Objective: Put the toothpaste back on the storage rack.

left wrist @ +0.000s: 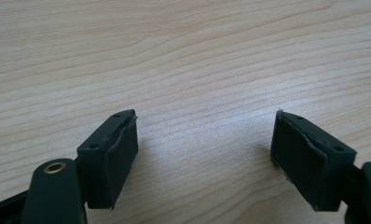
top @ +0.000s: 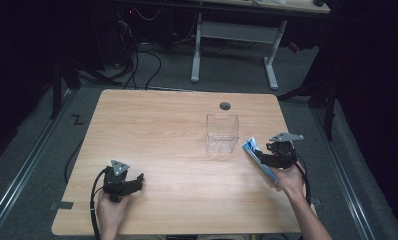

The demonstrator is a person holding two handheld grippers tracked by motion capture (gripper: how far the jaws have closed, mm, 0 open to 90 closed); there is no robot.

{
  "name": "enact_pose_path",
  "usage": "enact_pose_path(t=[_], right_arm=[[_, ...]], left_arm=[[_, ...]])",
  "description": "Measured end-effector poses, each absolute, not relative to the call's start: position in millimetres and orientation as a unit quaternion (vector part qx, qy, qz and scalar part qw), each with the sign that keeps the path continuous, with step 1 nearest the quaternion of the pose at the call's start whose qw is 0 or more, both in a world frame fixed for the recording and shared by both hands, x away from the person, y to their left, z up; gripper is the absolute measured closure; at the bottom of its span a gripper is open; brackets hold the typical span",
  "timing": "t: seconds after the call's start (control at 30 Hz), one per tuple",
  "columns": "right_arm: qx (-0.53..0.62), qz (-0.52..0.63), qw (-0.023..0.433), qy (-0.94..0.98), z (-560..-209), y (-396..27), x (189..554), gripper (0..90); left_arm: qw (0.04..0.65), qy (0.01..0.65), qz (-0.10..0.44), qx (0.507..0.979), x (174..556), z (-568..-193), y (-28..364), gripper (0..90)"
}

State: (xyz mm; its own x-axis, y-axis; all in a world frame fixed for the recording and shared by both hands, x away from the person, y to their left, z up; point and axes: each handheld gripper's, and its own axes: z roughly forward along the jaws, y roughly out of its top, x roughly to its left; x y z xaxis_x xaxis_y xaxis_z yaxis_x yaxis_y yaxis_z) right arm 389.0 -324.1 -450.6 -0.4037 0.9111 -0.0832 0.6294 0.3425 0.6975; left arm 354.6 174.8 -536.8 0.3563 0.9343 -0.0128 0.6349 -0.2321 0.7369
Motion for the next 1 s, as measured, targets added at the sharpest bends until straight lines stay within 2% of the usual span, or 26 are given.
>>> enact_pose_path(t=[0.5,1.0], right_arm=[[0.49,0.247,0.214,0.808,-473,-310,417,44.4],[0.484,0.185,0.215,0.828,-477,-294,436,44.0]], left_arm=[[0.335,0.521,0.224,0.752,355,-537,175,23.3],[0.335,0.521,0.224,0.753,354,-537,175,23.2]])
